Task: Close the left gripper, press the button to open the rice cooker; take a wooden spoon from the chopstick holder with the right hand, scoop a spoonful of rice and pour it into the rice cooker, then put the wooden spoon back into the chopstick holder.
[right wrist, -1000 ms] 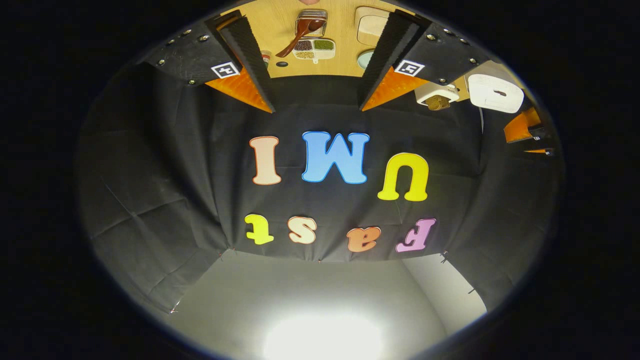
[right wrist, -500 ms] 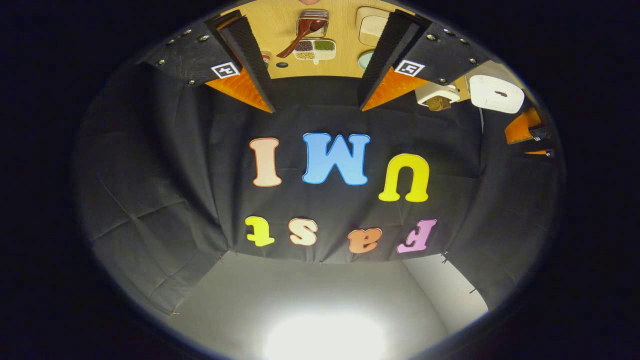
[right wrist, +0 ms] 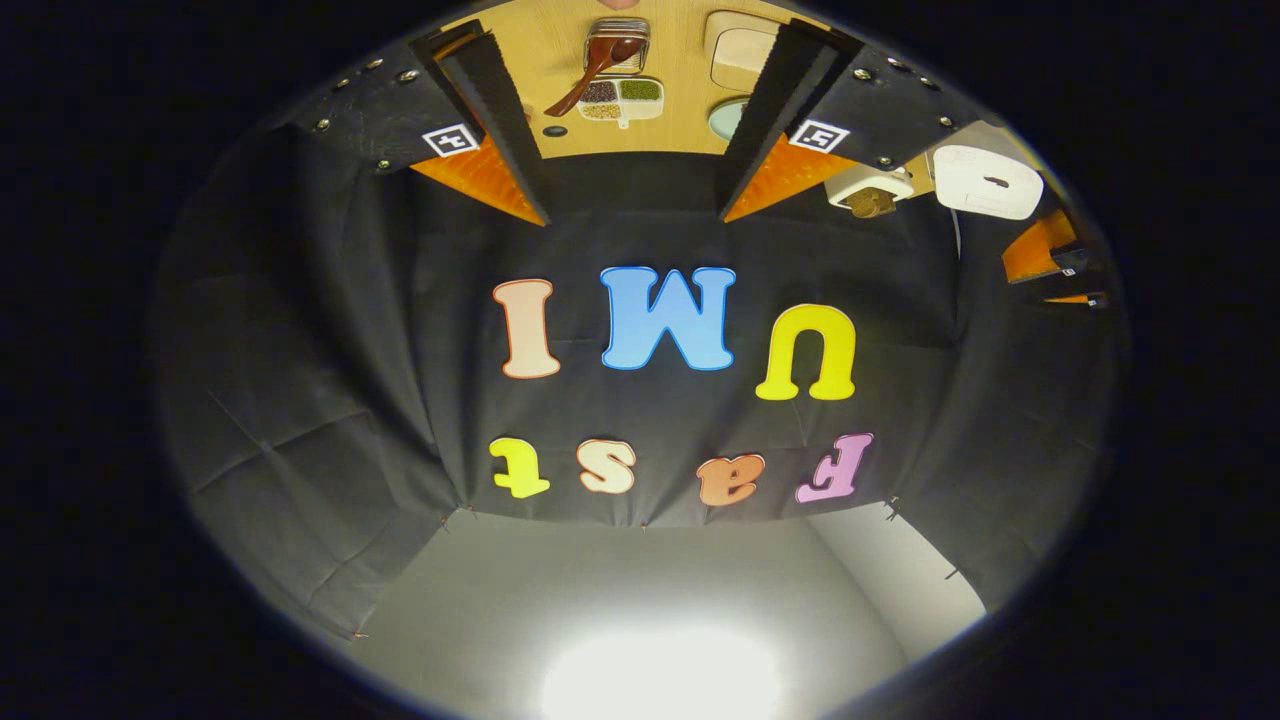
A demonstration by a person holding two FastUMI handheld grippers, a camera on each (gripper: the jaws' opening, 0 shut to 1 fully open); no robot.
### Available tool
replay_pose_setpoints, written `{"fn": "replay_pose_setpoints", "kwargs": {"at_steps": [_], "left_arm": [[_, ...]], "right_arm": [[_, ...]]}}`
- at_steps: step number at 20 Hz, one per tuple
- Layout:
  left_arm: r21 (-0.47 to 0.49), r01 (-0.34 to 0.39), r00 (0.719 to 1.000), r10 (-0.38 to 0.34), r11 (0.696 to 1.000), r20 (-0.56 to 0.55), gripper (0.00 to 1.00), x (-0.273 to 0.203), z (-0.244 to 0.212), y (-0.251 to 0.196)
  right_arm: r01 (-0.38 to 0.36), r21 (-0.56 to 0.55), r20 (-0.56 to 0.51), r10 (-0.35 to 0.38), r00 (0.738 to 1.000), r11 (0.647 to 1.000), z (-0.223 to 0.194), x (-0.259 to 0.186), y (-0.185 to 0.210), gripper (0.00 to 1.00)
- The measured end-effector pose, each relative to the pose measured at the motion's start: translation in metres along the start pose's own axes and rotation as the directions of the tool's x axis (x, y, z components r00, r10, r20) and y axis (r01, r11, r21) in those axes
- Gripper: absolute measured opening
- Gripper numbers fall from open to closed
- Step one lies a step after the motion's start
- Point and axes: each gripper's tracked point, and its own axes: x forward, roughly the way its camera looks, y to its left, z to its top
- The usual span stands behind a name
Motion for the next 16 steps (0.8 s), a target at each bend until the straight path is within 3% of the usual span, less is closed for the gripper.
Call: {"fn": "replay_pose_setpoints", "kwargs": {"at_steps": [2,5,8,9,11,13,16], "left_arm": [[-0.001,-0.012,1.0,0.012,1.0,0.003,0.96,0.004,-0.001,0.005],[-0.01,-0.048,0.999,0.048,0.999,-0.007,0.72,0.01,-0.011,0.02],[0.002,-0.084,0.996,0.084,0.996,-0.022,0.33,0.021,-0.024,0.038],[0.007,-0.095,0.995,0.095,0.995,-0.03,0.34,0.022,-0.028,0.043],[0.02,-0.107,0.993,0.108,0.994,-0.045,0.07,0.033,-0.045,0.054],[0.034,-0.124,0.989,0.126,0.992,-0.081,0.12,0.041,-0.065,0.063],[0.013,-0.144,0.977,0.145,0.989,-0.155,0.09,0.054,-0.099,0.079]], "right_arm": [[-0.007,-0.005,-0.008,0.007,1.0,1.0,0.0,0.004,0.0,0.97],[-0.017,-0.006,-0.007,0.017,1.0,1.0,0.002,0.009,0.002,0.97],[-0.027,-0.013,-0.018,0.026,0.999,1.0,0.0,0.01,0.006,0.97],[-0.028,-0.021,-0.02,0.028,0.999,0.999,0.0,0.011,0.007,0.97],[-0.02,-0.034,-0.017,0.02,1.0,0.999,0.0,0.01,0.007,0.97],[-0.013,-0.034,-0.024,0.013,1.0,0.999,-0.002,0.009,0.008,0.97],[0.004,-0.052,-0.036,-0.006,0.999,0.999,-0.005,0.007,0.006,0.97]]}}
